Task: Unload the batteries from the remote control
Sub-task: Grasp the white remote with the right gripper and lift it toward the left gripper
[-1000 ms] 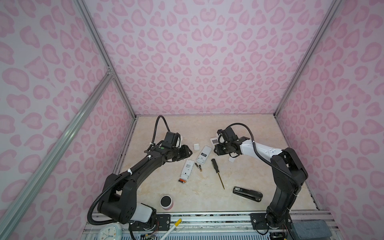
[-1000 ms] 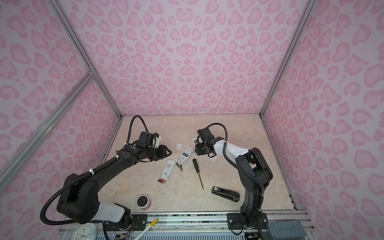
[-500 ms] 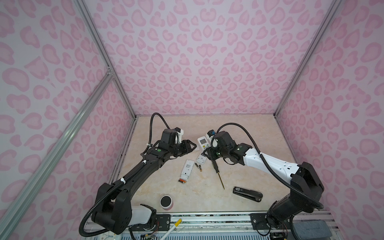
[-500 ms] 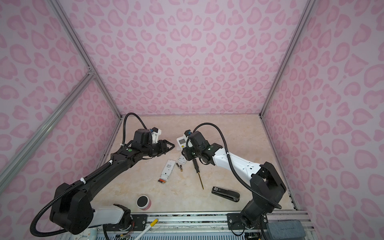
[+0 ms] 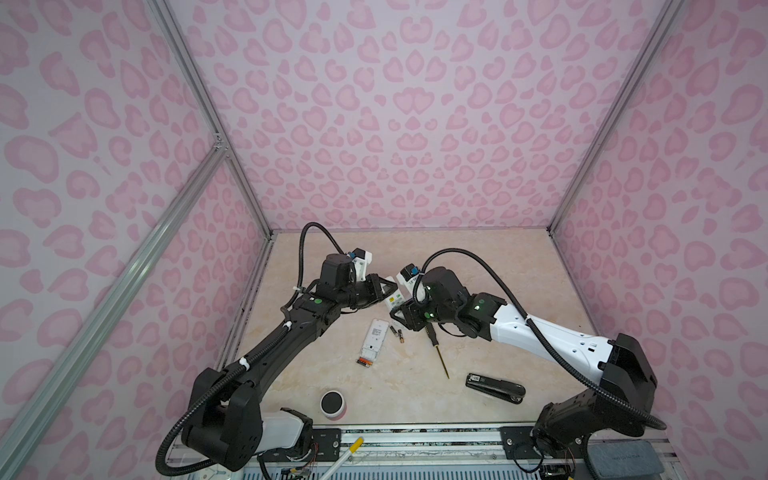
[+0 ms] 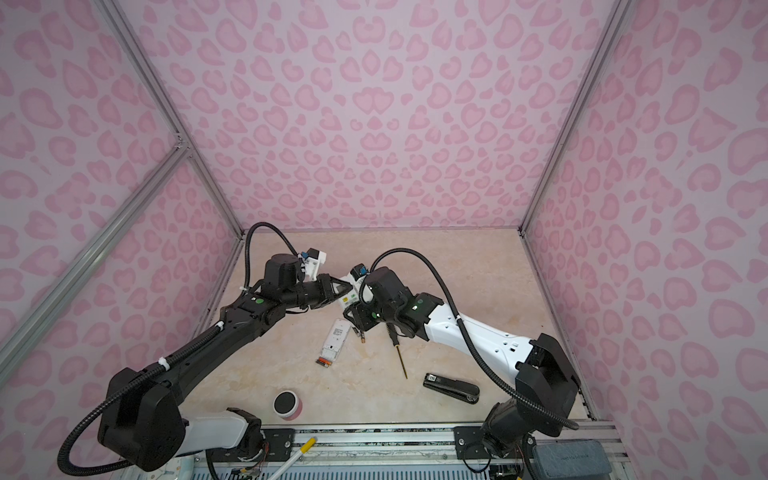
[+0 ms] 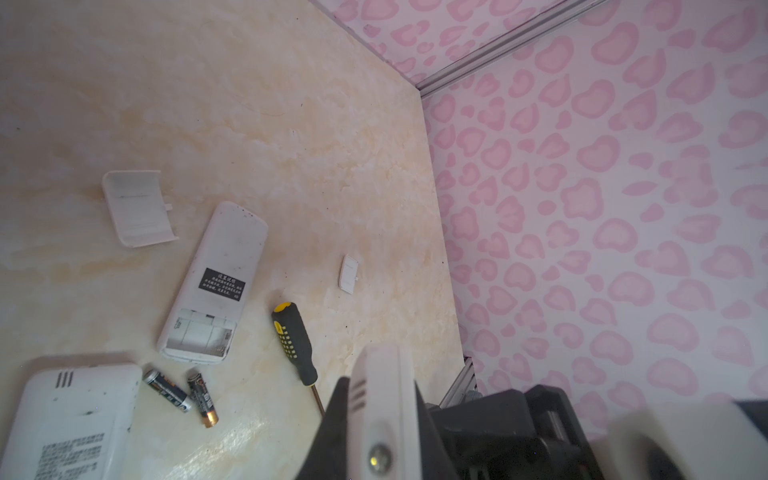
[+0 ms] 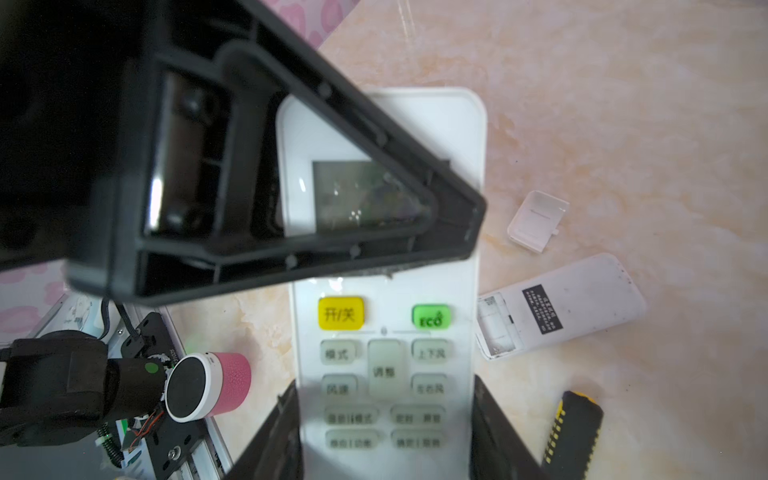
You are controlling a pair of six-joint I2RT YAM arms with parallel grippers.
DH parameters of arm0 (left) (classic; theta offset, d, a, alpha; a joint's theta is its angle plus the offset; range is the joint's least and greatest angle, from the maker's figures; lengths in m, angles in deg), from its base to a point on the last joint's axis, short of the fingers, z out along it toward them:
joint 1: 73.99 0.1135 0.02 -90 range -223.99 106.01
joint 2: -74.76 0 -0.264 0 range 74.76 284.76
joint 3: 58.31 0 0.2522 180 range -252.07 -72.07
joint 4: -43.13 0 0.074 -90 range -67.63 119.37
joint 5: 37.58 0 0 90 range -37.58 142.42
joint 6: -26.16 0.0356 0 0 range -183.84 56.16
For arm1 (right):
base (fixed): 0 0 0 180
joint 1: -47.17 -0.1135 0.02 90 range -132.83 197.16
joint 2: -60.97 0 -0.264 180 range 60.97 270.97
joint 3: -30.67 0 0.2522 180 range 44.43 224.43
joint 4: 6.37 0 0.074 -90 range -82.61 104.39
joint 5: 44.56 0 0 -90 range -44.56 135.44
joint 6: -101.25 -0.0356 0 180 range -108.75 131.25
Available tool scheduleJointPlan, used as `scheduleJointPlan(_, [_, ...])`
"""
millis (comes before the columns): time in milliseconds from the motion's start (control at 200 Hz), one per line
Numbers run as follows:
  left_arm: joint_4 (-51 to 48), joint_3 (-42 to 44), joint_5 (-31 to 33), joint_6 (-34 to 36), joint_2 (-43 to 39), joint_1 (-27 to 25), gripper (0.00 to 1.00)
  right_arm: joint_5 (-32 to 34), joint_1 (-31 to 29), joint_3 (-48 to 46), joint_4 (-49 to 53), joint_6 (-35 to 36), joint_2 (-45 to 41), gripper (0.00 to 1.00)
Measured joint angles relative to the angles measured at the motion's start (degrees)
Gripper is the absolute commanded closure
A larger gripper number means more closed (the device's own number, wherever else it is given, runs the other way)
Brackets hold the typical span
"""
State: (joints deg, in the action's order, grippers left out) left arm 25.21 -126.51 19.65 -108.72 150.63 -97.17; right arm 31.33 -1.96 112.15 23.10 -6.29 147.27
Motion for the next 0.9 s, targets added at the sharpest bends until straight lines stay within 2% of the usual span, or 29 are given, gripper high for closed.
scheduleJointPlan(90, [-0.3,0.1,0.0,1.5,-1.1,0.3,0.93,-4.7,1.9,-2.5,-2.8,-1.7,-2.3,0.40])
scheduleJointPlan(205, [-0.5,0.7,-0.4,3.3,-2.7,1.6,0.94,-11.5,6.4,-9.1,-12.0,-7.6,-6.1,0.39])
scheduleJointPlan(325, [-0.4,0.7,-4.1,5.7,-4.9,2.1,0.96,-19.1,10.2,-16.9,-23.9,-16.2,-8.2,0.38])
scheduleJointPlan(430, [0.6,0.7,-7.5,6.5,-6.1,2.4,0.96,-24.8,11.8,-20.0,-33.1,-22.6,-8.0,0.38])
scheduleJointPlan(565, [3.8,0.4,-11.7,6.3,-6.5,2.4,0.96,-30.9,11.9,-22.5,-46.9,-29.9,-6.1,0.41])
scheduleJointPlan(725, [6.9,0.3,-14.5,5.8,-7.6,2.4,0.96,-37.1,11.9,-24.2,-67.2,-42.2,-0.8,0.52])
scheduleJointPlan(815, [8.1,0.2,-15.7,5.3,-7.7,2.4,0.96,-39.4,11.9,-24.5,-79.6,-50.1,3.2,0.57])
scheduleJointPlan(900, [8.9,0.2,-16.8,4.8,-8.0,2.5,0.96,-40.0,11.8,-24.4,-89.2,-57.0,6.5,0.58])
